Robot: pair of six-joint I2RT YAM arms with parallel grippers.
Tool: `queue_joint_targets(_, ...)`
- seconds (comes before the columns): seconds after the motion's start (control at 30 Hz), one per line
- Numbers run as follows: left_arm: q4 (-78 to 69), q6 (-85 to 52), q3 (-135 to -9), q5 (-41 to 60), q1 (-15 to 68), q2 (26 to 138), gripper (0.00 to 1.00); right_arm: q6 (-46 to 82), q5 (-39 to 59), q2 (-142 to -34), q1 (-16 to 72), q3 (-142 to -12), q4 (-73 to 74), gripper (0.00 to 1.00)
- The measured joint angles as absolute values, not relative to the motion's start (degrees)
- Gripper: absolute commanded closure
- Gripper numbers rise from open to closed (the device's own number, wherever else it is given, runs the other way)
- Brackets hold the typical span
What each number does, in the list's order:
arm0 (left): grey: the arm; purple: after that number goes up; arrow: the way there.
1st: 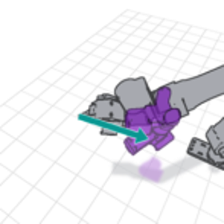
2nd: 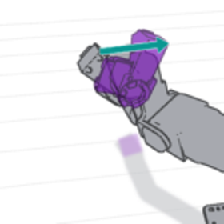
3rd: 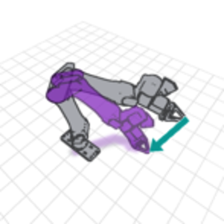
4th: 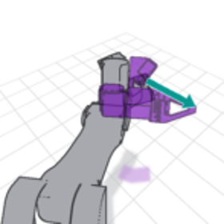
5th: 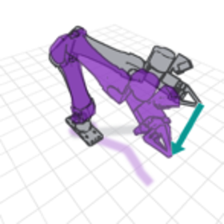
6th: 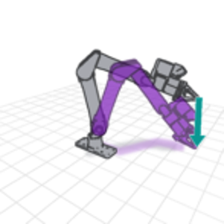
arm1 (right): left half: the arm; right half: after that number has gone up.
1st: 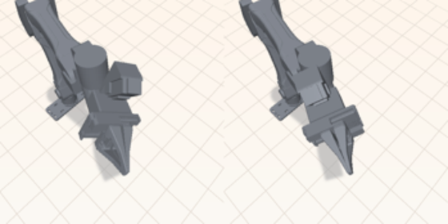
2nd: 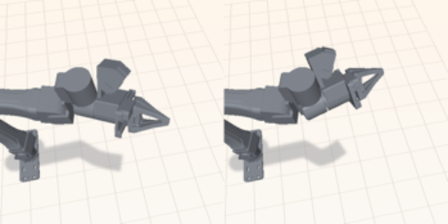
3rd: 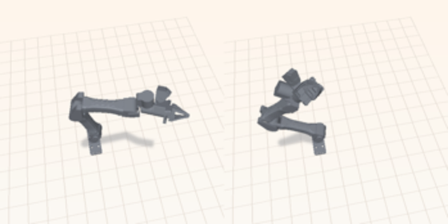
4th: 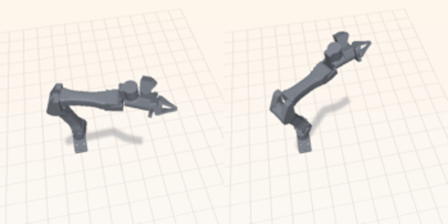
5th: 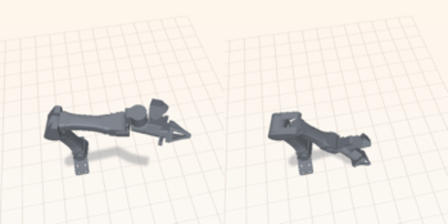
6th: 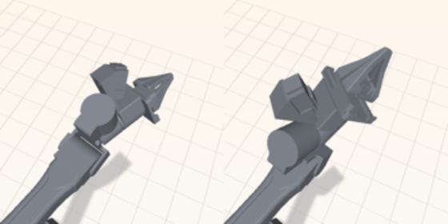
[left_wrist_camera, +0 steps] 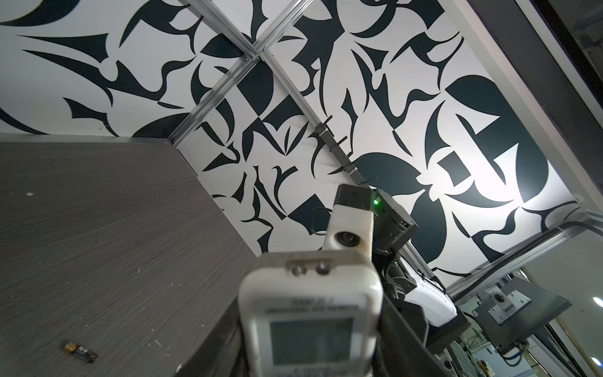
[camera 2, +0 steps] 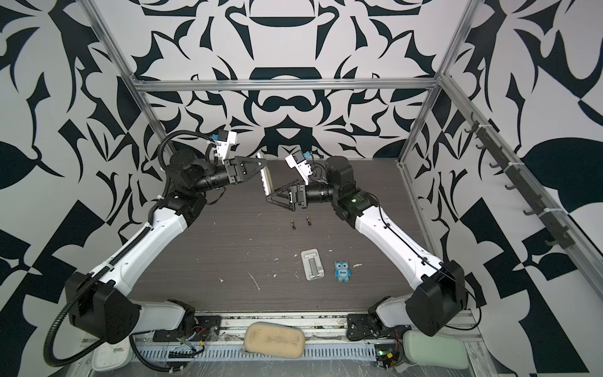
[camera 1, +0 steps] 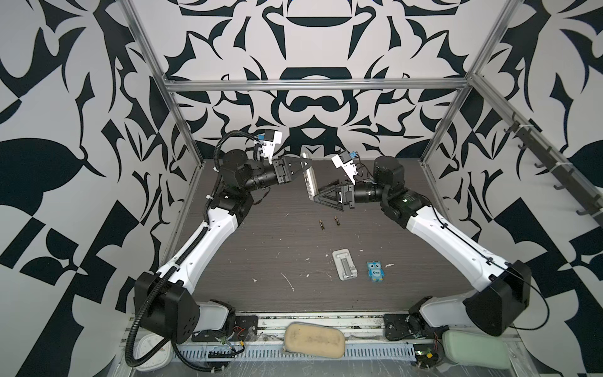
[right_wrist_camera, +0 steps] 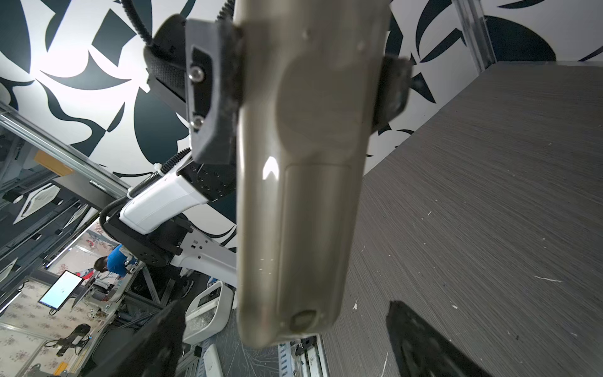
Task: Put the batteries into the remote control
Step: 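Lift the remote with the left gripper while the right gripper approaches it, then grasp the remote's lower end with the right gripper beside the left gripper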
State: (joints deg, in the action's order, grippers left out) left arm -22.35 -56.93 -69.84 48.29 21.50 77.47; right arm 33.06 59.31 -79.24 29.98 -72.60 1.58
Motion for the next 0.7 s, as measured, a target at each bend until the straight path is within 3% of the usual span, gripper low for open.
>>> queue_joint_targets(0.4, -28.5, -61.6, -69.8, 51.0, 21.5, 79.4, 0.54, 37.2, 59.2, -81.2, 30.3, -73.1, 6.8, 0.04)
queue_joint_targets(0.7, -33.9, -65.6, -69.8, 52.4, 21.5, 81.1, 0.55, 39.1, 59.5, -81.5, 30.7, -73.1, 9.3, 0.16)
